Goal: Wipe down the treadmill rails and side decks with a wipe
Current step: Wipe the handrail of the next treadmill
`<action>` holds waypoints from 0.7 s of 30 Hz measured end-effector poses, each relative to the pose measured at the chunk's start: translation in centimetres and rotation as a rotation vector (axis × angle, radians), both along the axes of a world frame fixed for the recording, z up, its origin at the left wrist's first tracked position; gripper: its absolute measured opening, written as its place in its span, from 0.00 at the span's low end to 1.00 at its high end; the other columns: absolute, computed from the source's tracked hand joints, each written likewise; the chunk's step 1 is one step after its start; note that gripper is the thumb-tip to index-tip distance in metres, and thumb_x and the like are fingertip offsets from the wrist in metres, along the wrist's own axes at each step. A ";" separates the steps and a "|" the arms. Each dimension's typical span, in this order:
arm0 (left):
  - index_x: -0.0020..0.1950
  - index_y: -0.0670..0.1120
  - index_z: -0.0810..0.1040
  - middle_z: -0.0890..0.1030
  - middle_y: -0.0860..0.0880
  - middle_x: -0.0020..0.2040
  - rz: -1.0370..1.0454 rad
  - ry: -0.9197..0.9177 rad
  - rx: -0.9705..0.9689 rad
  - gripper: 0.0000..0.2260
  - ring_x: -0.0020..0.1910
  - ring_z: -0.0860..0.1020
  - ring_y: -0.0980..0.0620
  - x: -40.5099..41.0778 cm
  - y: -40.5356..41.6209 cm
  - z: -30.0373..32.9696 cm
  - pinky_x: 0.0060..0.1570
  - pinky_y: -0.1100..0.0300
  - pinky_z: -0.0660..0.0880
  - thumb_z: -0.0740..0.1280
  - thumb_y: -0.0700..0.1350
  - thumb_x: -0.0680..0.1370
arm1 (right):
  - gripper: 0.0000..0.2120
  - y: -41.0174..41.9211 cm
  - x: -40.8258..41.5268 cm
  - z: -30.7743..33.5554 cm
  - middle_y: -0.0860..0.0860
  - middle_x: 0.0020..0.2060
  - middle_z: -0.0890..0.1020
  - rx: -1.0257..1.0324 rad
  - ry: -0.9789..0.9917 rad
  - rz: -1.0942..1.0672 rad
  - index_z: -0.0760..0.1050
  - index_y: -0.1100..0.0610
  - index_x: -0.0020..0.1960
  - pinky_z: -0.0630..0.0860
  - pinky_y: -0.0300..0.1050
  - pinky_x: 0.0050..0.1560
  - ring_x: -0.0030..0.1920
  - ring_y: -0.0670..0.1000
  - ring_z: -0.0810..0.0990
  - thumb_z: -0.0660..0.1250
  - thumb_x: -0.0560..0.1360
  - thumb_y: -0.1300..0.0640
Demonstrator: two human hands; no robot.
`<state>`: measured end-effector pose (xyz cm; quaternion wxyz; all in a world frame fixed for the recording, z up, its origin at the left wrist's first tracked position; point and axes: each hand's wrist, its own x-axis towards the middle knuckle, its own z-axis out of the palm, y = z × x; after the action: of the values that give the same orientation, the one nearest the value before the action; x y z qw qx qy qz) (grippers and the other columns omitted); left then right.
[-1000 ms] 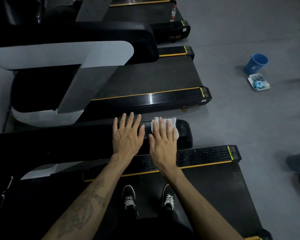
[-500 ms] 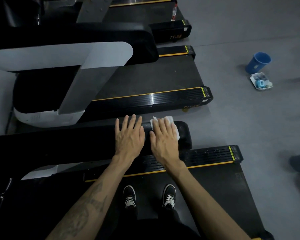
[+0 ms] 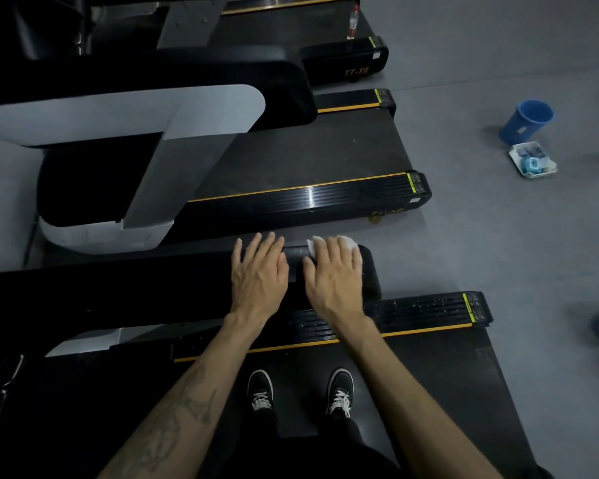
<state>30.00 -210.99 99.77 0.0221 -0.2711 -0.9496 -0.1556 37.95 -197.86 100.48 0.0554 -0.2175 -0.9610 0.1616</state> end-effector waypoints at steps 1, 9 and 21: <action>0.73 0.45 0.77 0.77 0.46 0.72 -0.001 0.006 -0.004 0.25 0.76 0.70 0.46 0.0 0.0 0.0 0.78 0.40 0.58 0.49 0.53 0.84 | 0.26 -0.2 -0.1 -0.1 0.54 0.66 0.77 -0.017 0.017 0.027 0.72 0.55 0.71 0.62 0.62 0.76 0.72 0.57 0.71 0.46 0.83 0.44; 0.75 0.46 0.75 0.75 0.46 0.75 -0.033 0.002 -0.024 0.26 0.77 0.69 0.46 0.5 0.7 0.3 0.78 0.39 0.57 0.48 0.53 0.84 | 0.29 3.1 -0.4 -1.4 0.50 0.67 0.78 -0.011 -0.019 0.050 0.74 0.49 0.71 0.59 0.58 0.78 0.73 0.54 0.69 0.40 0.84 0.43; 0.78 0.46 0.70 0.68 0.46 0.79 -0.081 0.020 -0.047 0.26 0.80 0.62 0.45 2.2 1.6 0.2 0.80 0.40 0.55 0.47 0.53 0.85 | 0.27 3.2 2.1 -2.5 0.55 0.80 0.64 0.001 0.084 0.134 0.61 0.54 0.82 0.61 0.61 0.78 0.81 0.56 0.59 0.44 0.86 0.47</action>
<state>32.16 -209.41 99.94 0.0189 -0.3113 -0.9410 -0.1312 40.05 -194.70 97.97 0.0847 -0.1455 -0.9704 0.1734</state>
